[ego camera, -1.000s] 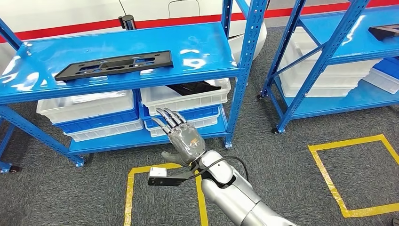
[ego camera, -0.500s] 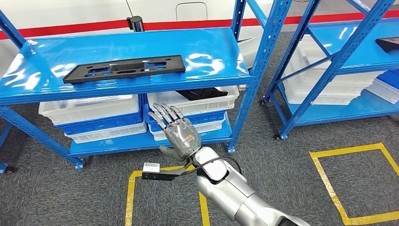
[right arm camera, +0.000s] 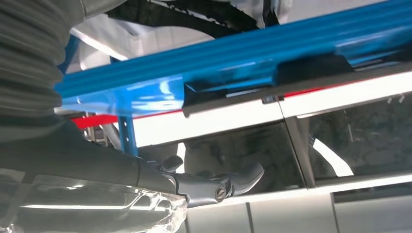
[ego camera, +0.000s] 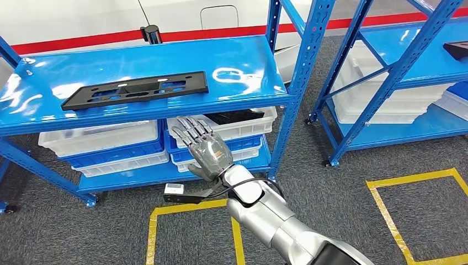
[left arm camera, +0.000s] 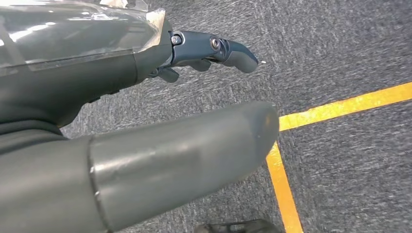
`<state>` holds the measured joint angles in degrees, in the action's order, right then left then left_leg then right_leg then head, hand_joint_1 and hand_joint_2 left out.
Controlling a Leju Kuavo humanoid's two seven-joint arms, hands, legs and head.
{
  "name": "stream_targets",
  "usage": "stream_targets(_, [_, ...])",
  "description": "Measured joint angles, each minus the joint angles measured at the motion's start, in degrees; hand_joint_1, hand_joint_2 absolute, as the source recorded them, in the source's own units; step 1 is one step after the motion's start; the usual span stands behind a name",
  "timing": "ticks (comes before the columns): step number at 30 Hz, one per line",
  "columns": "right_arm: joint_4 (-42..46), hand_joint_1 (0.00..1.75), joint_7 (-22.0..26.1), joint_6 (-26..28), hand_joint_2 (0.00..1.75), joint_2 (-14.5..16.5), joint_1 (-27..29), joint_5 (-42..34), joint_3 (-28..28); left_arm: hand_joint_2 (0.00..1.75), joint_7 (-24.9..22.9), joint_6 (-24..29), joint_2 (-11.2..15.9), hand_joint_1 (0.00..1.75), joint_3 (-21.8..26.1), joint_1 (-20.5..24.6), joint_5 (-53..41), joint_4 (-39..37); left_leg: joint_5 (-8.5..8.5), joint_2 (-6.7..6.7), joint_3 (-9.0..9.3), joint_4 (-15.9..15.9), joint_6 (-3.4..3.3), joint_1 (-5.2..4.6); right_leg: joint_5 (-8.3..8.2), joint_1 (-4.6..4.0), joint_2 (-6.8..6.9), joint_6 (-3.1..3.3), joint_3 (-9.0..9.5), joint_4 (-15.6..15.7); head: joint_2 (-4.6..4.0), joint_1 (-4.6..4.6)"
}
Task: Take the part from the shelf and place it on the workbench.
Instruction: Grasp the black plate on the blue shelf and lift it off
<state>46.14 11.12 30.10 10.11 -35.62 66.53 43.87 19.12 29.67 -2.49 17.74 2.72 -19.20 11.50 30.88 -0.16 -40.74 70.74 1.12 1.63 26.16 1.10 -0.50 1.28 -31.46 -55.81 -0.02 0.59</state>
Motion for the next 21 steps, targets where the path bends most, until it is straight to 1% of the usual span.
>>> stream_targets(1, [-0.3,0.0,0.1,0.0,1.75,0.1,-0.1,-0.1,0.0,0.0,0.0,0.0,0.0,0.0,0.0,0.0,0.0,0.0,-2.44,0.05,0.64,-2.7,0.1,0.2,0.32,0.06,-0.06,-0.18,0.43,0.0,0.0,0.0])
stream_targets(2, [-0.6,0.0,0.2,0.0,1.75,0.3,-0.2,-0.3,0.0,0.0,0.0,0.0,0.0,0.0,0.0,0.0,0.0,0.0,-5.0,0.1,2.09,-6.6,0.11,0.37,0.71,0.1,-0.1,-0.45,0.92,0.0,0.0,-0.01])
stream_targets(3, [-0.8,0.0,0.2,0.0,1.75,0.5,-0.5,-0.3,0.0,0.0,-0.1,0.0,0.0,0.0,0.1,0.0,0.0,0.0,-6.59,0.12,3.71,-10.1,0.03,0.31,1.1,-0.03,-0.14,-0.8,1.3,0.0,0.0,-0.02])
stream_targets(4, [-1.0,0.0,0.3,0.0,1.75,0.6,-0.8,-0.4,0.0,0.0,-0.1,0.0,0.0,0.0,0.1,0.1,0.0,0.0,-7.22,0.12,4.83,-12.2,-0.18,0.15,1.39,-0.14,-0.15,-1.16,1.53,0.0,0.0,0.0])
stream_targets(5, [-1.2,0.0,0.3,0.0,1.75,0.8,-1.1,-0.4,0.0,0.0,-0.1,0.0,0.0,0.0,0.1,0.1,0.0,0.0,-7.26,0.1,5.57,-13.5,-0.48,-0.07,1.67,-0.26,-0.15,-1.55,1.67,0.1,0.0,-0.01])
stream_targets(6, [-1.4,0.0,0.4,-0.1,1.75,0.9,-1.3,-0.5,0.0,0.0,-0.1,0.0,0.0,0.0,0.1,0.2,-0.1,0.0,-6.86,0.03,5.77,-13.6,-0.86,-0.36,1.81,-0.37,-0.14,-1.93,1.75,0.2,0.0,0.0])
stream_targets(8, [-1.6,0.0,0.4,-0.1,1.75,1.2,-1.5,-0.6,0.0,0.0,-0.1,0.0,-0.1,0.0,0.1,0.1,-0.1,0.0,-6.76,0.0,6.28,-14.1,-1.77,-0.46,2.27,-0.43,-0.05,-2.6,1.76,0.0,0.0,-0.07])
stream_targets(9, [-1.7,0.0,0.4,-0.1,1.75,1.3,-1.7,-0.7,0.0,0.0,-0.1,0.0,-0.1,0.0,0.1,0.1,-0.2,0.0,-6.75,0.03,6.67,-14.4,-2.27,-0.47,2.82,-0.47,0.01,-2.74,1.3,-1.1,0.0,-0.11])
stream_targets(10, [-1.7,0.0,0.4,-0.1,1.75,1.4,-1.8,-0.7,0.0,0.0,-0.1,0.0,-0.1,0.0,0.1,0.1,-0.2,0.0,-6.74,0.06,7.07,-14.7,-2.75,-0.48,3.84,-0.48,0.06,-2.68,-0.01,-3.6,0.0,-0.17])
stream_targets(11, [-1.9,0.0,0.4,-0.1,1.75,1.4,-1.9,-0.7,0.0,0.0,-0.1,0.0,-0.2,0.0,0.1,0.2,-0.3,0.0,-6.6,0.08,7.3,-14.8,-3.14,-0.61,5.13,-0.4,0.11,-2.43,-2.11,-7.4,0.0,-0.22])
stream_targets(12, [-2.1,0.0,0.4,-0.1,1.75,1.3,-2.0,-0.7,0.0,0.0,-0.1,0.0,-0.2,0.0,0.1,0.2,-0.3,0.0,-6.41,0.06,7.43,-14.9,-3.48,-0.72,6.44,-0.39,0.11,-2.22,-4.77,-11.8,0.0,-0.24])
stream_targets(13, [-2.3,0.0,0.5,-0.1,1.75,1.2,-1.9,-0.7,0.0,0.0,-0.1,0.0,-0.2,0.0,0.1,0.2,-0.3,0.0,-6.2,0.01,7.57,-14.8,-3.67,-0.86,7.3,-0.37,0.11,-2.18,-7.35,-15.6,0.0,-0.26])
stream_targets(14, [-2.4,0.0,0.5,-0.1,1.75,1.2,-1.8,-0.7,0.0,0.0,-0.2,0.0,-0.2,0.0,0.1,0.2,-0.3,0.0,-5.97,-0.06,7.75,-14.8,-3.77,-0.98,7.29,-0.39,0.11,-2.37,-9.03,-17.5,0.0,-0.26])
stream_targets(15, [-2.6,0.0,0.5,-0.1,1.75,1.1,-1.7,-0.7,0.0,0.0,-0.2,0.0,-0.2,0.0,0.1,0.1,-0.3,0.0,-5.7,-0.15,8.01,-14.7,-3.77,-1.1,6.26,-0.42,0.11,-2.72,-9.47,-16.9,0.0,-0.27])
stream_targets(16, [-2.7,0.0,0.5,-0.1,1.75,1.1,-1.7,-0.7,0.0,0.0,-0.2,0.0,-0.3,0.0,0.1,0.1,-0.3,0.0,-5.4,-0.23,8.35,-14.7,-3.71,-1.2,4.41,-0.46,0.11,-3.12,-8.66,-14.1,0.0,-0.27])
stream_targets(17, [-2.8,0.0,0.5,-0.1,1.75,1.1,-1.7,-0.7,0.0,0.0,-0.3,0.0,-0.3,0.0,0.1,0.1,-0.4,0.0,-5.05,-0.31,8.73,-14.6,-3.6,-1.28,2.2,-0.51,0.14,-3.42,-6.99,-9.8,0.0,-0.28])
stream_targets(18, [-2.8,0.0,0.5,-0.1,1.75,1.1,-1.8,-0.7,0.0,0.0,-0.3,0.0,-0.4,0.0,0.1,0.1,-0.4,0.0,-4.64,-0.38,9.08,-14.5,-3.39,-1.48,0.28,-0.66,0.18,-3.4,-5.18,-5.8,0.0,-0.27])
stream_targets(19, [-2.9,0.0,0.5,-0.1,1.75,1.1,-1.8,-0.7,0.0,0.0,-0.3,0.0,-0.4,0.0,0.1,0.2,-0.4,0.0,-4.25,-0.41,9.32,-14.4,-3.14,-1.62,-1.01,-0.75,0.21,-3.09,-3.79,-2.8,0.0,-0.27])
stream_targets(20, [-2.9,0.0,0.5,-0.1,1.75,1.2,-1.9,-0.7,0.0,0.0,-0.3,0.0,-0.5,0.0,0.1,0.2,-0.4,0.0,-3.95,-0.43,9.46,-14.3,-2.89,-1.72,-1.62,-0.87,0.23,-2.62,-3.01,-1.3,0.0,-0.25])
stream_targets(21, [-3.0,0.0,0.5,-0.2,1.75,1.2,-1.9,-0.7,0.0,0.0,-0.3,0.0,-0.5,0.0,0.1,0.2,-0.4,0.0,-3.72,-0.41,9.54,-14.2,-2.61,-1.74,-1.69,-1.02,0.21,-2.08,-2.75,-1.0,0.0,-0.23])
